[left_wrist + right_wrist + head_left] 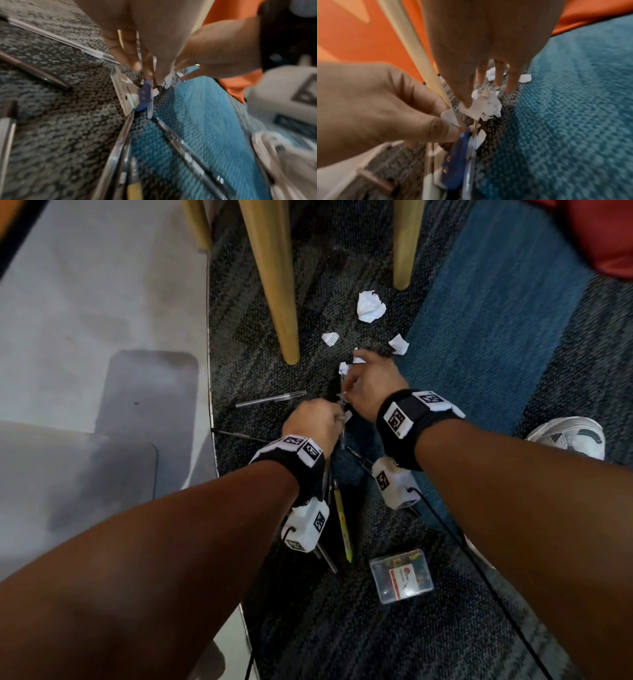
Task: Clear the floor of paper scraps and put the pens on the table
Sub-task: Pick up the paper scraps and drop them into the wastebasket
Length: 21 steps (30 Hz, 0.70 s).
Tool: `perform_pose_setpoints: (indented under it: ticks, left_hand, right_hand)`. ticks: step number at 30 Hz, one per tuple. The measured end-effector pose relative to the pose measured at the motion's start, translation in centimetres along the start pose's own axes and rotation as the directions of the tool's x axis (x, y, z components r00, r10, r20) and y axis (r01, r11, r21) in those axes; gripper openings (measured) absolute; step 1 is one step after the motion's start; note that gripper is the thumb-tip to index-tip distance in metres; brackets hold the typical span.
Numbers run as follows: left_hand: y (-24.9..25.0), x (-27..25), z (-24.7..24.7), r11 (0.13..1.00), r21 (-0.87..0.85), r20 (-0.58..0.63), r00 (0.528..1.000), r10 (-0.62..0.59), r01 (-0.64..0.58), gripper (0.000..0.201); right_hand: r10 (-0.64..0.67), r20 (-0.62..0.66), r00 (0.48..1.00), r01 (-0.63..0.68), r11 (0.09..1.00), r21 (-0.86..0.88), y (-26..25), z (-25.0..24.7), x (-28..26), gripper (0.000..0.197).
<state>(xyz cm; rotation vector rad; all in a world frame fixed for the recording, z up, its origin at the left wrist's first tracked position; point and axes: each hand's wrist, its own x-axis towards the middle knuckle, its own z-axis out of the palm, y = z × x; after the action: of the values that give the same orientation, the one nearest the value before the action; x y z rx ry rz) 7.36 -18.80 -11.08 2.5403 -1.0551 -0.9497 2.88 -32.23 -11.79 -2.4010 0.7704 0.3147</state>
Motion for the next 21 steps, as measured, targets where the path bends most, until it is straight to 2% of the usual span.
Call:
perform_pose_setpoints:
  ticks: [2,4,6,9,13,18,21]
  left_hand:
    - [0.0,0.2,0.7,0.99,0.118,0.01,0.997,0.08,-0.081,0.019]
    - [0.6,0.3,1.4,0.964,0.218,0.024,0.989,0.149,-0.151,0.021]
    - [1.4,0.4,1.9,0.938,0.281,0.027,0.978,0.205,-0.204,0.021]
    - [1.8,1.1,1.9,0.907,0.328,0.06,0.964,0.258,-0.263,0.022]
    - [1.2,2.4,1.0,0.917,0.326,0.144,0.971,0.191,-0.229,0.024]
    - [2.1,2.5,0.7,0.893,0.434,0.073,0.992,0.098,-0.12,0.022]
    - [3.1,2.4,0.6,0.863,0.491,0.069,0.993,0.094,-0.116,0.024]
  right_hand:
    - [-0.003,0.072,0.997,0.006,0.999,-0.034,0.0,0.4,0.3,0.011]
    - [0.046,0.117,0.992,-0.036,0.996,-0.085,0.2,0.4,0.0,0.016]
    - [0.08,0.096,0.992,-0.067,0.989,-0.134,0.7,0.1,-0.2,0.02]
    - [0.134,0.012,0.991,-0.132,0.986,-0.101,1.5,-0.5,-0.6,0.026]
    - [0.149,-0.018,0.989,-0.15,0.986,-0.069,2.5,-0.7,-1.2,0.024]
    - [0.112,-0.043,0.993,-0.116,0.99,-0.081,2.9,-0.3,-1.7,0.022]
    - [0.114,-0.043,0.993,-0.117,0.991,-0.071,2.9,-0.1,-1.9,0.022]
